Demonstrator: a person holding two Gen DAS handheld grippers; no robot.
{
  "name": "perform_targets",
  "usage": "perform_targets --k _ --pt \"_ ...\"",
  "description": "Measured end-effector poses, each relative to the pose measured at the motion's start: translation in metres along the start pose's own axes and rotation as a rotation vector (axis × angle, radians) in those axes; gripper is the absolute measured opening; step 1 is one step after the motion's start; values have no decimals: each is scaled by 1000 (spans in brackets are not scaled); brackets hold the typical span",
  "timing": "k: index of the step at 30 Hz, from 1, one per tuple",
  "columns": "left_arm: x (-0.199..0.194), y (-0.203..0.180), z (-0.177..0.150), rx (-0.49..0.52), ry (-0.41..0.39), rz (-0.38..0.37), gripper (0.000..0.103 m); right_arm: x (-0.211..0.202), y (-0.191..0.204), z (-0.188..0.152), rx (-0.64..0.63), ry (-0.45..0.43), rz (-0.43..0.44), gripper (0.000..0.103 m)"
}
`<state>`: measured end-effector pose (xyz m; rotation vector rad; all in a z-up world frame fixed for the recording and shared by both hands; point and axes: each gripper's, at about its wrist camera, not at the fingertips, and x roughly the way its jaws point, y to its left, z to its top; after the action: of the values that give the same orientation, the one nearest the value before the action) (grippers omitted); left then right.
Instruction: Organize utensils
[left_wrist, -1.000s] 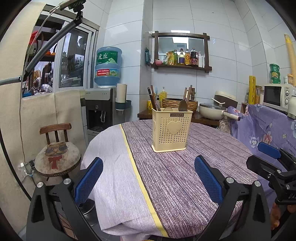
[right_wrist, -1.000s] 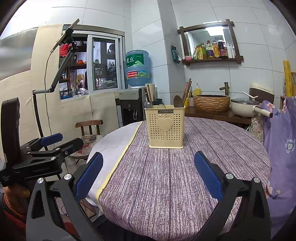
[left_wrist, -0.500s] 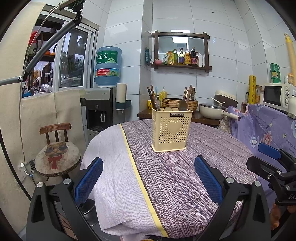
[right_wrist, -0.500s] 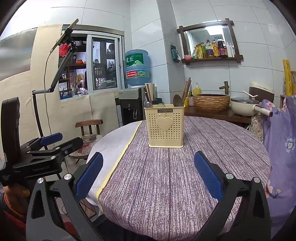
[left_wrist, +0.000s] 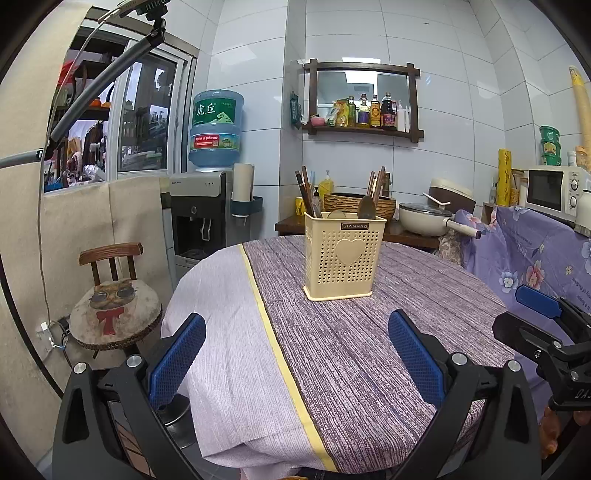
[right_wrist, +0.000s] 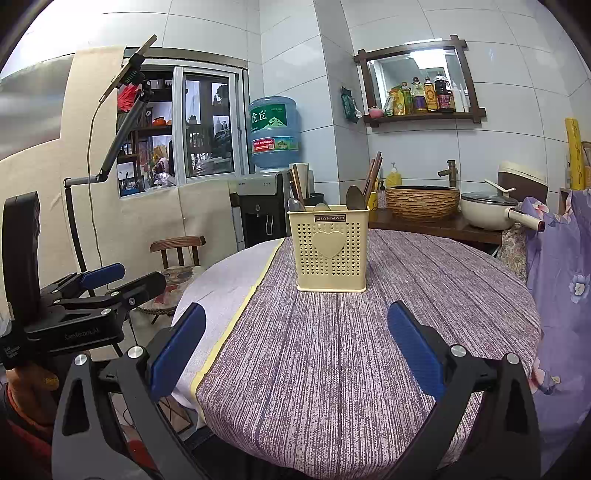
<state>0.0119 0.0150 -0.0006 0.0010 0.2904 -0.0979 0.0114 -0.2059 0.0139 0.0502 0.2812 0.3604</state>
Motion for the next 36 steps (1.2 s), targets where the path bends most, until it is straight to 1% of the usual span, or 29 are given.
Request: perform_targets --k 17,23,26,31,36 --pt "0 0 0 -4 -5 -1 98 1 -2 -1 -4 7 1 97" --pt "1 0 1 -4 9 -9 98 2 -5 -2 -1 11 5 97" --pt "-1 -1 1 -5 -5 -7 98 2 -4 -2 -3 10 3 97" --pt "2 -1 2 -14 20 -12 98 1 -6 -2 -3 11 7 97" --pt "2 0 2 -9 20 -5 98 1 -8 -2 0 12 9 97"
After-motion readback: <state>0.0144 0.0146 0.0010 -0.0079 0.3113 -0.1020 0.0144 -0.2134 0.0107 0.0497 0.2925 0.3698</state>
